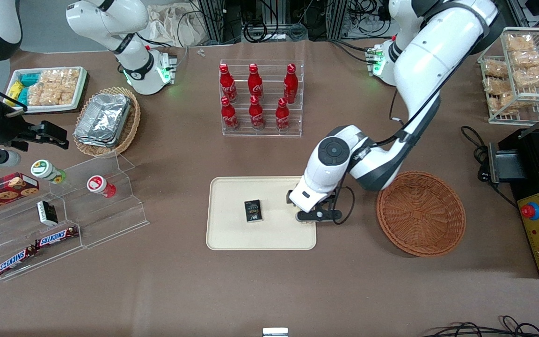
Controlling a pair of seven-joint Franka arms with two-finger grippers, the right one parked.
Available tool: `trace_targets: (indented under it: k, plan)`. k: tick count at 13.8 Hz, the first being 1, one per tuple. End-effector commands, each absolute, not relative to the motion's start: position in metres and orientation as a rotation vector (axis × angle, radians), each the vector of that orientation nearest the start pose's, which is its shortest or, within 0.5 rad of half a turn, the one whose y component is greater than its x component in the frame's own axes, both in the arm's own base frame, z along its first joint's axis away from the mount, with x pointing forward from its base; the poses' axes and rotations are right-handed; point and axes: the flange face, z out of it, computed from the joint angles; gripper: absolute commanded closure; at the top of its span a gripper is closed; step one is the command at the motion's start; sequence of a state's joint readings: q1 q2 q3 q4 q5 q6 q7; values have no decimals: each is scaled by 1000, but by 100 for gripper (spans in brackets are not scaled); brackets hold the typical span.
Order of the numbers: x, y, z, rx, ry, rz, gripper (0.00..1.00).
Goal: Place sandwich from basket to tray
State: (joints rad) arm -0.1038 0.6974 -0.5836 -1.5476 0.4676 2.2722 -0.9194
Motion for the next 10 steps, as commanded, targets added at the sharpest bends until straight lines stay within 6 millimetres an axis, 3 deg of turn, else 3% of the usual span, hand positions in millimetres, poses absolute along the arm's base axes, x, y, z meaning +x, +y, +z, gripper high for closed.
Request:
trace_targets:
  k: [1, 4, 6, 10]
  plan:
    - [611, -335, 395, -3203, -307, -173, 1]
    - [605, -273, 463, -3214, -250, -1, 1]
    - [591, -237, 515, -3230, -178, 74, 1]
    - [560, -165, 583, -3137, -232, 169, 1]
